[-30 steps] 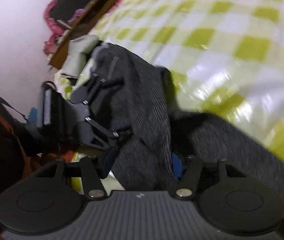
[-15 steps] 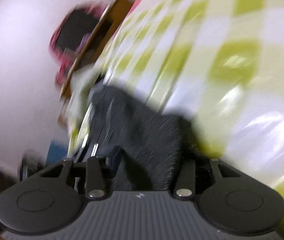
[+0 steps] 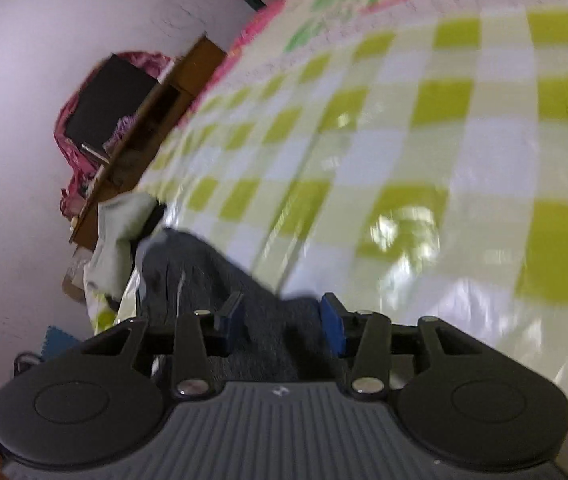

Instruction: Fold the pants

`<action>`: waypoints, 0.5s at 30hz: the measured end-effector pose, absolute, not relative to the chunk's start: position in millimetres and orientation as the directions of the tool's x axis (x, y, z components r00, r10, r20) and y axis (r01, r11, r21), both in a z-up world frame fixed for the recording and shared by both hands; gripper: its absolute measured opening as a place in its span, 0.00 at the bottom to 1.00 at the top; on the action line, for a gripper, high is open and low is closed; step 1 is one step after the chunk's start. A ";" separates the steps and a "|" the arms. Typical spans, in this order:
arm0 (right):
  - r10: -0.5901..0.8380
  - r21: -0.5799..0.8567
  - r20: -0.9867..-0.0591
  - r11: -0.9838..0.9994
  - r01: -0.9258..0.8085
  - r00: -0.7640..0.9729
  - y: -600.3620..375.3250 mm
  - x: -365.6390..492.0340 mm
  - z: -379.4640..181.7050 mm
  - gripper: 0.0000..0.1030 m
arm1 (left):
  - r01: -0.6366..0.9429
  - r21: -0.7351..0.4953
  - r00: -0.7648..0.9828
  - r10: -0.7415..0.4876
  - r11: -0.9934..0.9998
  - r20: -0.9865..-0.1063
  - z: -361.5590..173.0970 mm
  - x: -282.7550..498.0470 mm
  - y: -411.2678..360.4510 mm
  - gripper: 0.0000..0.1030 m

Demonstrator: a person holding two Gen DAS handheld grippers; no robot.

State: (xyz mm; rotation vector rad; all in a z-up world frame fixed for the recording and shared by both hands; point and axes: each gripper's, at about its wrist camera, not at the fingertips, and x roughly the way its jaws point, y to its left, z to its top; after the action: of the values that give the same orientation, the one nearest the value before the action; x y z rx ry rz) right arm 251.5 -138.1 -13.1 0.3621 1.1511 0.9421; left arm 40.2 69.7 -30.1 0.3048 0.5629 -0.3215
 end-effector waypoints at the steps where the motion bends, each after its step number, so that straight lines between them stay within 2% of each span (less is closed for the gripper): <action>1: 0.772 0.669 -0.627 0.601 -0.438 0.101 -133.1 253.1 -16.3 0.45 | 0.406 0.179 0.763 -0.224 0.896 -0.607 -34.3 42.1 67.9 1.00; 3: 0.725 0.624 -0.678 0.656 -0.424 0.123 -119.2 255.6 -26.5 0.24 | 0.421 0.180 0.728 -0.213 0.889 -0.651 -39.8 42.5 65.8 1.00; 4: 0.696 0.597 -0.706 0.685 -0.418 0.132 -110.9 261.1 -32.3 0.17 | 0.418 0.178 0.716 -0.203 0.891 -0.668 -37.8 42.6 65.8 1.00; 6: 0.678 0.565 -0.710 0.710 -0.420 0.192 -108.7 264.8 -32.9 0.15 | 0.390 0.122 0.668 -0.188 0.913 -0.720 -35.5 43.8 72.5 1.00; 8: 0.657 0.551 -0.709 0.743 -0.380 0.257 -110.2 266.1 -29.3 0.15 | 0.359 0.108 0.655 -0.168 0.927 -0.737 -33.1 37.0 79.2 1.00; 9: 0.640 0.538 -0.705 0.763 -0.359 0.305 -111.3 265.0 -25.8 0.11 | 0.353 0.121 0.660 -0.155 0.928 -0.735 -31.3 31.5 79.7 1.00; 10: 0.579 0.466 -0.720 0.811 -0.352 0.381 -112.6 262.1 -19.3 0.04 | 0.350 0.134 0.665 -0.145 0.927 -0.733 -30.3 25.7 79.5 1.00; 11: 0.534 0.418 -0.727 0.843 -0.339 0.431 -112.0 259.1 -14.8 0.09 | 0.348 0.143 0.668 -0.138 0.926 -0.731 -29.8 21.4 79.4 1.00; 12: 0.513 0.418 -0.723 0.858 -0.299 0.462 -120.5 255.6 -9.6 0.09 | 0.343 0.150 0.671 -0.130 0.927 -0.730 -28.8 19.2 78.1 1.00; 15: 0.560 0.468 -0.656 0.828 -0.310 0.506 -151.8 221.0 16.4 0.09 | 0.319 0.138 0.686 -0.128 0.938 -0.717 -20.3 10.9 85.5 1.00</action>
State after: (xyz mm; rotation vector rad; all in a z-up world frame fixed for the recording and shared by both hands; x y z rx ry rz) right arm 221.0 -151.8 16.4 0.3082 0.8976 0.5342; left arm 10.9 85.5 -20.2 0.2615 0.7775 -0.2535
